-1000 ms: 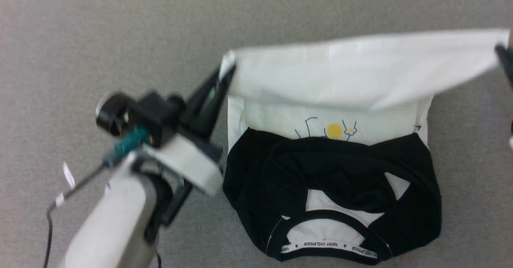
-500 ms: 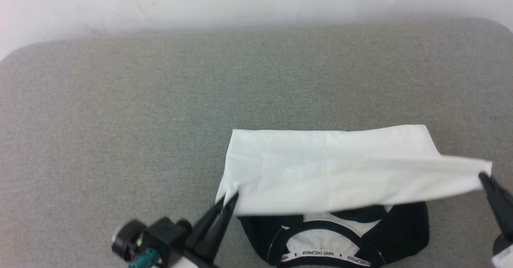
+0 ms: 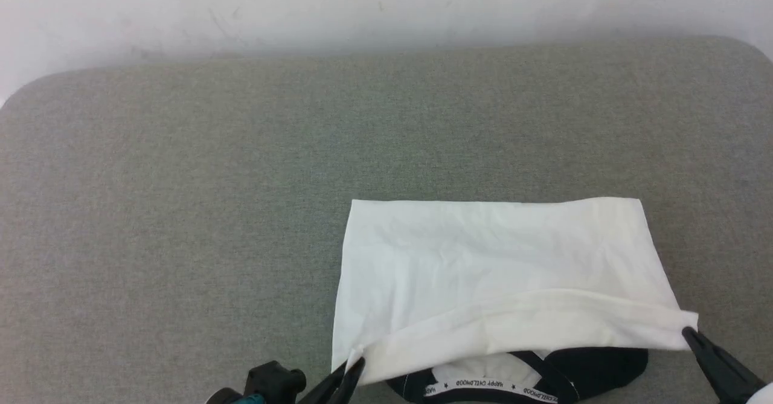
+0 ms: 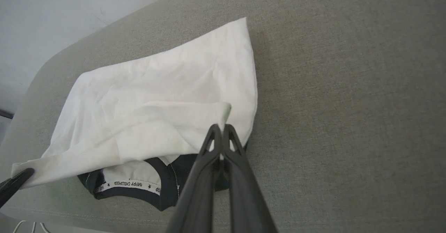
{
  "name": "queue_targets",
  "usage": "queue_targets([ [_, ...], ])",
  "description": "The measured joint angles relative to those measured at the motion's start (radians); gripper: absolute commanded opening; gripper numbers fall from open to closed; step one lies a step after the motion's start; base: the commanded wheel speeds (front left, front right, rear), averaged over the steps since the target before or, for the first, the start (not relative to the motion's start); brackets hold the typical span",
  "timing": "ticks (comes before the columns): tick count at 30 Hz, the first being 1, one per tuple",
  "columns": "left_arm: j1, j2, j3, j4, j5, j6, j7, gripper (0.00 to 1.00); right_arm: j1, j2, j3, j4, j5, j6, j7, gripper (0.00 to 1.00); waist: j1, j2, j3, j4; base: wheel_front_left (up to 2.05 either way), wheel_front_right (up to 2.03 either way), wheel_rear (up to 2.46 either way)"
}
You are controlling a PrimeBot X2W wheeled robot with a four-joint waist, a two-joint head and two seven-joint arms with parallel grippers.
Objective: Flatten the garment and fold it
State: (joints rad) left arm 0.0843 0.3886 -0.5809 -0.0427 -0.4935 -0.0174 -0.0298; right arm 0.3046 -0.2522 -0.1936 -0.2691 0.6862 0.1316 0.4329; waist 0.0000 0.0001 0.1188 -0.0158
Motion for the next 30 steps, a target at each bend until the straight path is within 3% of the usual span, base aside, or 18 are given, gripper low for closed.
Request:
queue_targets([
  [1,-0.004,-0.003,-0.003,0.013,0.000,-0.001,0.000,0.89,0.006,-0.002,-0.001,0.003,-0.001,0.000,0.008,0.77,0.0000,0.0000,-0.001,0.001,0.00,0.00,0.00],
  [2,-0.006,-0.008,-0.002,0.022,-0.002,-0.001,-0.001,1.00,0.010,-0.001,-0.001,0.003,-0.001,0.000,0.008,1.00,0.0000,0.0000,-0.001,0.003,0.00,0.00,0.00],
  [8,-0.009,-0.035,0.024,0.026,-0.034,0.016,-0.025,1.00,0.010,0.003,-0.009,-0.014,0.002,0.000,0.010,1.00,0.0000,0.0000,0.003,0.002,0.00,0.00,0.00],
  [12,0.006,-0.040,0.081,-0.049,-0.069,0.058,-0.068,1.00,0.011,0.011,-0.043,-0.050,0.014,0.000,0.007,1.00,0.0000,0.0000,0.004,-0.001,0.00,0.00,0.00],
  [17,0.017,-0.057,0.207,-0.193,0.008,0.206,-0.196,1.00,0.001,0.043,-0.143,-0.068,0.002,0.000,-0.021,1.00,0.0000,0.0000,0.014,-0.007,0.00,0.00,0.00],
  [20,0.013,-0.091,0.241,-0.267,0.093,0.268,-0.220,1.00,-0.028,0.048,-0.162,-0.037,-0.035,0.000,-0.028,1.00,0.0000,0.0000,0.032,-0.007,0.00,0.00,0.00],
  [25,-0.009,-0.119,0.235,-0.320,0.229,0.301,-0.227,1.00,-0.102,0.050,-0.110,0.055,-0.051,0.000,-0.011,1.00,0.0001,0.0000,0.073,-0.002,0.00,0.00,0.00],
  [30,-0.032,-0.148,0.210,-0.326,0.284,0.301,-0.227,1.00,-0.165,0.025,-0.060,0.157,-0.063,0.000,-0.010,1.00,0.0002,0.0000,0.118,0.013,0.00,0.00,0.00],
])
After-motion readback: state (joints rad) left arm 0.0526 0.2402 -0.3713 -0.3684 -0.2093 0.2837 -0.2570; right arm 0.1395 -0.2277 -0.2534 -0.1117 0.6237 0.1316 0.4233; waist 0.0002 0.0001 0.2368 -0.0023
